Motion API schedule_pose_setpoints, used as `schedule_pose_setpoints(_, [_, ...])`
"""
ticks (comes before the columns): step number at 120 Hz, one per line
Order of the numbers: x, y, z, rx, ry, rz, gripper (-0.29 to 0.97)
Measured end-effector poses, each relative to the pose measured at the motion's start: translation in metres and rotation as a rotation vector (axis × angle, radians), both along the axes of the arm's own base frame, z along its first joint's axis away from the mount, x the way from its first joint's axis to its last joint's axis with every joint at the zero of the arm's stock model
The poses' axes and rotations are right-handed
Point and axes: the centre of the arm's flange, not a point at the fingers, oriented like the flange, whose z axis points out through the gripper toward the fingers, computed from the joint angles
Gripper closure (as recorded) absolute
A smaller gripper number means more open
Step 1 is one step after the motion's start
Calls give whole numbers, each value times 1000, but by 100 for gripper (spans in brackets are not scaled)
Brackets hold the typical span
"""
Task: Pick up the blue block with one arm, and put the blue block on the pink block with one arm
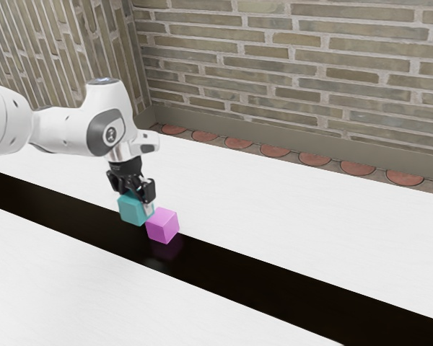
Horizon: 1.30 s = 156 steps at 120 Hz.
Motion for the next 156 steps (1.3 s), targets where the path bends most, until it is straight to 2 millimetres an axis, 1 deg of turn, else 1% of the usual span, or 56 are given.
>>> schedule_pose_setpoints(40, [1, -10, -2, -38, 16, -5, 33])
schedule_pose_setpoints(64, [13, -14, -3, -35, 7, -13, 33])
schedule_pose_setpoints(80, [22, -17, 2, -31, -7, -22, 33])
schedule_pose_setpoints(87, [25, -18, 0, -28, -5, -26, 33])
schedule_pose_setpoints(112, [29, -23, -11, -23, 9, -37, 33])
schedule_pose_setpoints(126, [32, -21, -11, -22, 4, -36, 33])
schedule_pose_setpoints(156, [42, -26, -11, -25, -7, -47, 33])
